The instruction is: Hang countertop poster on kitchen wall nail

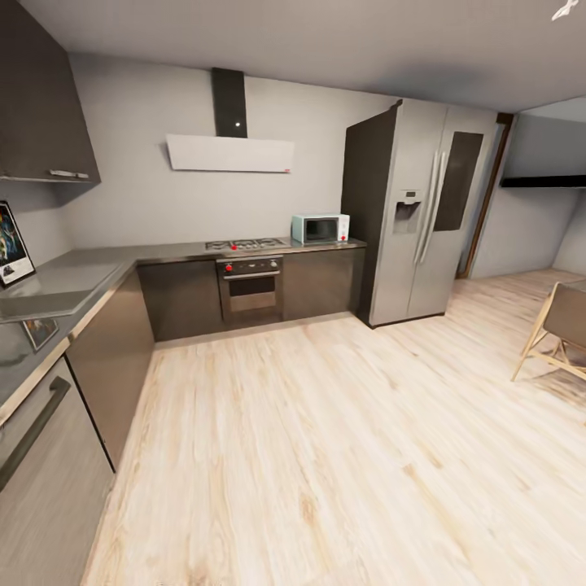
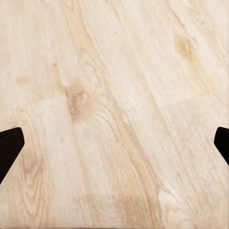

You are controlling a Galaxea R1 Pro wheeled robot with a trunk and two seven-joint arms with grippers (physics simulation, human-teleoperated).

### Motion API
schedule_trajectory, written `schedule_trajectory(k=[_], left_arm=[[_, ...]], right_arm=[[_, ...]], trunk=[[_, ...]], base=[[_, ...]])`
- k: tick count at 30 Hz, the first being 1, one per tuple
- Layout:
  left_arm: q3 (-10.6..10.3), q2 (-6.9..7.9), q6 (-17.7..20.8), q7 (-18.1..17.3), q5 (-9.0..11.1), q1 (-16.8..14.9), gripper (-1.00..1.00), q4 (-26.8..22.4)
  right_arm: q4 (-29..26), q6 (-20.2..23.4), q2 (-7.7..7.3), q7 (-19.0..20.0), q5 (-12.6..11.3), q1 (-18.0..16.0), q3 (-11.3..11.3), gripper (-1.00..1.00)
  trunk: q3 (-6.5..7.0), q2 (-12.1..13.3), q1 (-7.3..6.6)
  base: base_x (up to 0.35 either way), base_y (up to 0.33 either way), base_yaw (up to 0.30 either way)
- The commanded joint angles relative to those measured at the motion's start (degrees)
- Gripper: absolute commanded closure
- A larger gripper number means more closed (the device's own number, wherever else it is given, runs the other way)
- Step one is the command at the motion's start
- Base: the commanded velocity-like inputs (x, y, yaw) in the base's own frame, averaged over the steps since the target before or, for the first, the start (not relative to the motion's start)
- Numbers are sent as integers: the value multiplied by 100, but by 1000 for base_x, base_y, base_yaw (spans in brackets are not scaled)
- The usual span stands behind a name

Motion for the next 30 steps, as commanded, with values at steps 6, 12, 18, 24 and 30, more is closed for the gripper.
schedule_trajectory(k=[6, 12, 18, 24, 30], left_arm=[[4, -3, -10, -1, -3, 1, -100, -3], [3, -3, -3, 0, -5, 1, -100, -2], [3, -3, -2, -1, -5, 1, -100, -2], [1, -3, -2, -2, -5, 1, -100, -2], [3, -3, -2, 0, -5, 1, -100, -2]], right_arm=[[7, -17, 0, -15, -5, -3, -10, -100], [7, -17, 0, -17, -7, -3, -9, -100], [18, -10, -3, -8, 8, -3, 4, -100], [109, -8, -7, -5, 17, -3, 5, -100], [137, -8, -4, 0, 18, -3, 21, -100]], trunk=[[-5, -2, 0], [-5, -2, 0], [-5, -2, 0], [-5, -2, 0], [-5, -2, 0]], base=[[0, -20, 284], [101, -99, 209], [196, -220, 46], [215, -249, 9], [221, -256, 2]])
